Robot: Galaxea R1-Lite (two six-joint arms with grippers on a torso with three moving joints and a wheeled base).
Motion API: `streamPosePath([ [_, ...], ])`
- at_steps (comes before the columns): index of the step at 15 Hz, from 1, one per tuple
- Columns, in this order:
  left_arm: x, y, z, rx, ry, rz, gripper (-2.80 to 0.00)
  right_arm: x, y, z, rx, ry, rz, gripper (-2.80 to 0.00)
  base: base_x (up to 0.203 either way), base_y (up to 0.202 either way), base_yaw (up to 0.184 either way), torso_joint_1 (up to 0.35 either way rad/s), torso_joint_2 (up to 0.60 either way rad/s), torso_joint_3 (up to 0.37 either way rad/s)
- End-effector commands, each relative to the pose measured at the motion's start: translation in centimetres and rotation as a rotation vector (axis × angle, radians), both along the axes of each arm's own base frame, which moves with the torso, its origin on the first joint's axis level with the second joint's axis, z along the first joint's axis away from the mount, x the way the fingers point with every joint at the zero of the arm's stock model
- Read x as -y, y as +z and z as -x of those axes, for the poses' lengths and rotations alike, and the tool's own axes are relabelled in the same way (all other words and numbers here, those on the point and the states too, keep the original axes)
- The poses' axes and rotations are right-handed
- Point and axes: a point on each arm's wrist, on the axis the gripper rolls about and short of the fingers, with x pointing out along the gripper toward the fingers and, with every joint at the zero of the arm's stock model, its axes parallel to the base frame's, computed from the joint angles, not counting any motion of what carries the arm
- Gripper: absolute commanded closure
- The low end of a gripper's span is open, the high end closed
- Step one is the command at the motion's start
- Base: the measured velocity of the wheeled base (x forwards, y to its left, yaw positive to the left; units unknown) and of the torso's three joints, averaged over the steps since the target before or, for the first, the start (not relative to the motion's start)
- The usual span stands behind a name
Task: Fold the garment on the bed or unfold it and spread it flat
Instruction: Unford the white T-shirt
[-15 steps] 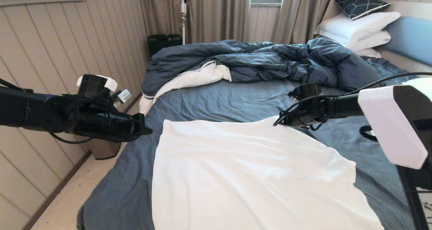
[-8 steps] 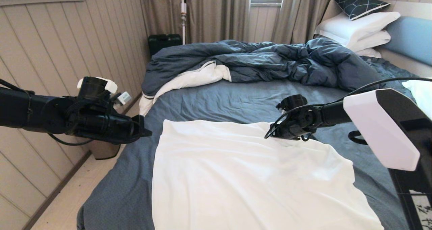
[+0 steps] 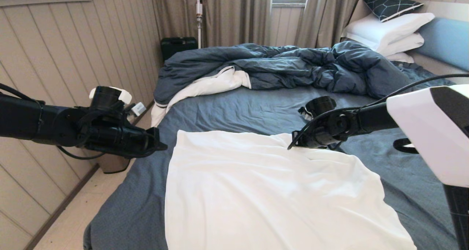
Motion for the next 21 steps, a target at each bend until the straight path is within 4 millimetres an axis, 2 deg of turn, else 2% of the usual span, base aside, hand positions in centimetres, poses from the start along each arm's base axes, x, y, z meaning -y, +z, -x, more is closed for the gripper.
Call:
streamPosePath([
  [1,0.1,-0.2,-0.1,-0.006,-0.001,0.002,0.00,0.3,3.2,0.9,0.069,-0.005,-0.013,0.00,0.000,0.000,0.000,0.000,0.00,0.000],
  [3,0.3,-0.2,-0.1,-0.006,-0.008,0.003,0.00,1.3,5.4,1.5,0.119,-0.025,-0.019,0.00,0.000,0.000,0.000,0.000,0.00,0.000],
  [7,0.4,-0.2,0.0,-0.006,-0.011,0.002,0.00,3.4,5.1,0.9,0.118,-0.074,-0.021,0.00,0.000,0.000,0.000,0.000,0.00,0.000],
  [8,0.5,-0.2,0.0,-0.005,-0.014,0.002,0.00,4.0,4.6,0.4,0.111,-0.092,-0.024,-2.52,0.000,0.000,0.000,0.000,0.00,0.000],
  [9,0.5,-0.1,0.0,-0.004,-0.014,0.002,0.00,4.6,4.2,-0.1,0.106,-0.111,-0.029,-2.80,0.000,0.000,0.000,0.000,0.00,0.000],
  [13,0.6,-0.2,0.0,-0.009,-0.015,0.002,0.00,5.6,2.3,-1.7,0.041,-0.192,-0.086,-2.80,0.000,0.000,0.000,0.000,0.00,0.000],
  [18,0.7,-0.6,-0.3,-0.019,-0.017,0.001,0.00,5.2,2.3,-2.1,-0.056,-0.337,-0.229,-2.80,0.000,0.000,0.000,0.000,0.00,0.000],
  [21,0.7,-0.9,-0.2,-0.022,-0.017,0.000,0.00,5.2,1.2,-2.4,-0.083,-0.355,-0.241,-2.80,0.000,0.000,0.000,0.000,0.00,0.000],
])
